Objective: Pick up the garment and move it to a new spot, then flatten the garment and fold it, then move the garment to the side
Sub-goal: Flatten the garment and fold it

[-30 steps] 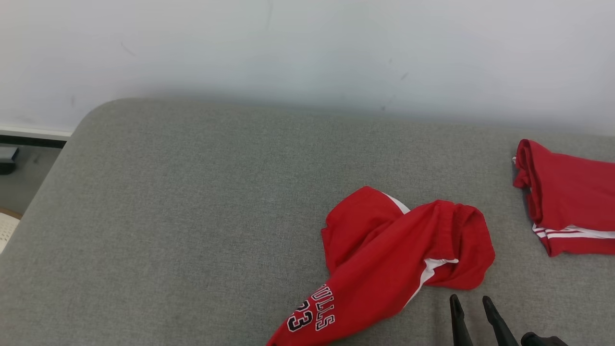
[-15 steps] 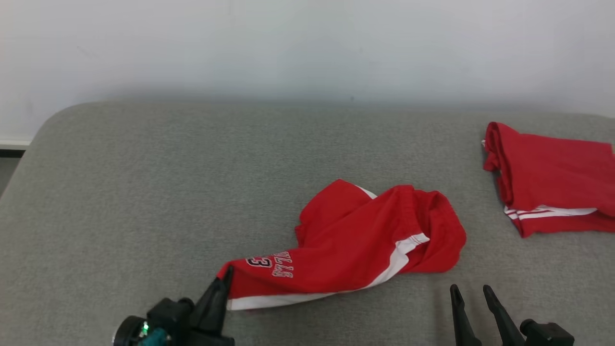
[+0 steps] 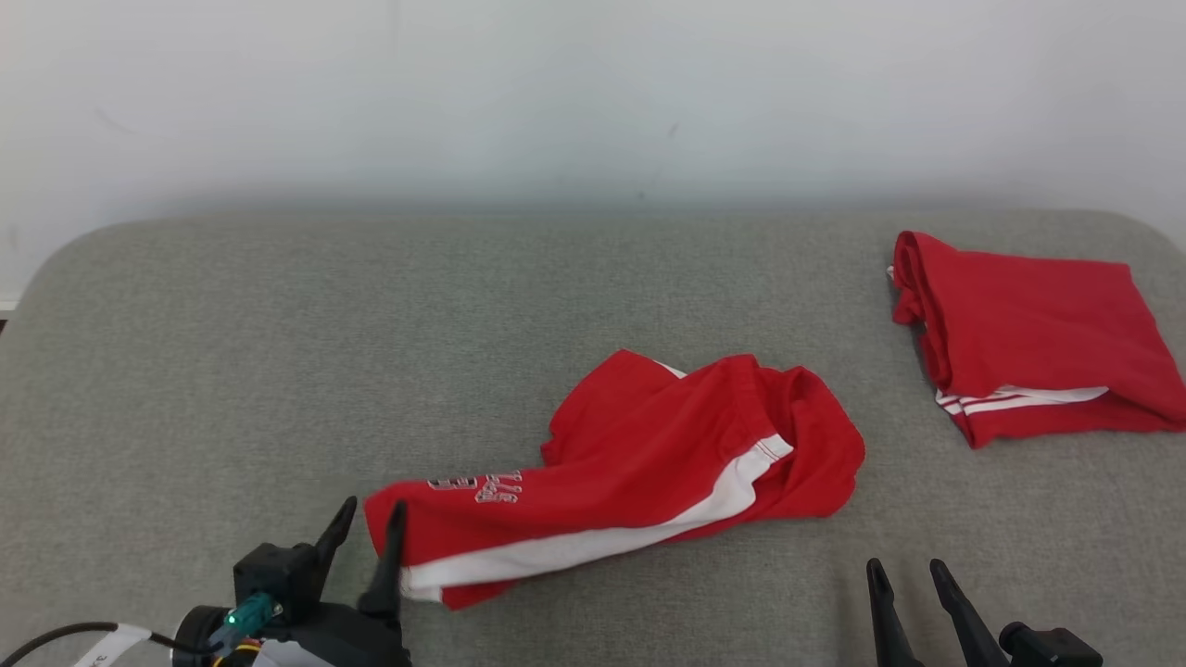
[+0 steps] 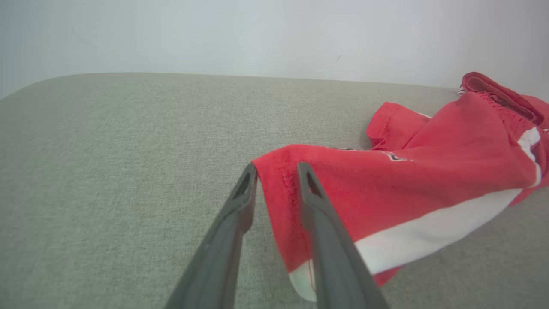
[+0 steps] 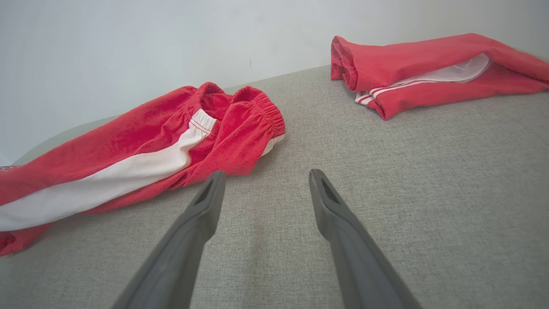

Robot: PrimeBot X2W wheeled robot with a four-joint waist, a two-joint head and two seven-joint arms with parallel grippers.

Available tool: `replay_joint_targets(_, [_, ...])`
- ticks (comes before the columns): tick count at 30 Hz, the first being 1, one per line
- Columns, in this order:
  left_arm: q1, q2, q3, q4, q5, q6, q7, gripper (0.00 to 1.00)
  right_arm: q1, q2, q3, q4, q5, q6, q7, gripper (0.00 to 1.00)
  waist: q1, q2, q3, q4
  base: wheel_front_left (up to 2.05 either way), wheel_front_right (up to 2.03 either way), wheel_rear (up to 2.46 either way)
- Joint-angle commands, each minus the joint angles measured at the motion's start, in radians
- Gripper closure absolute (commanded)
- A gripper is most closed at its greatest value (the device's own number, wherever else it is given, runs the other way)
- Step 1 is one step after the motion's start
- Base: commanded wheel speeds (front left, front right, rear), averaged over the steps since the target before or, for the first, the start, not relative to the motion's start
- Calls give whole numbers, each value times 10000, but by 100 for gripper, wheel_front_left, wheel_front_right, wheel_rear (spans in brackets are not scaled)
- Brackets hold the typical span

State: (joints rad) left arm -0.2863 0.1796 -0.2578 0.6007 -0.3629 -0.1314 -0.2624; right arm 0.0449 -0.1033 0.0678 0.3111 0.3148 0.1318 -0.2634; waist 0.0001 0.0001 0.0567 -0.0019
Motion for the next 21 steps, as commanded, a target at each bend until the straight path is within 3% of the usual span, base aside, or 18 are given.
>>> replay_joint_targets(1, [160,-90,42,-15,37,23,-25,0,85,8,-18,-14,-23,-20,-15,0,-1,-1,-215,241,0,0,0])
replay_joint_targets(12, [1993,-550,-36,-1417,136,23,-25,0,292,46,140,-245,-70,-20,-15,0,-1,-1,-511,908,0,0,0])
replay_joint_targets(21, [2345,-763,-837,-1074,-70,23,-25,0,-1131,-837,1002,424,-621,-20,-14,0,-1,-1,-481,1009,0,0,0])
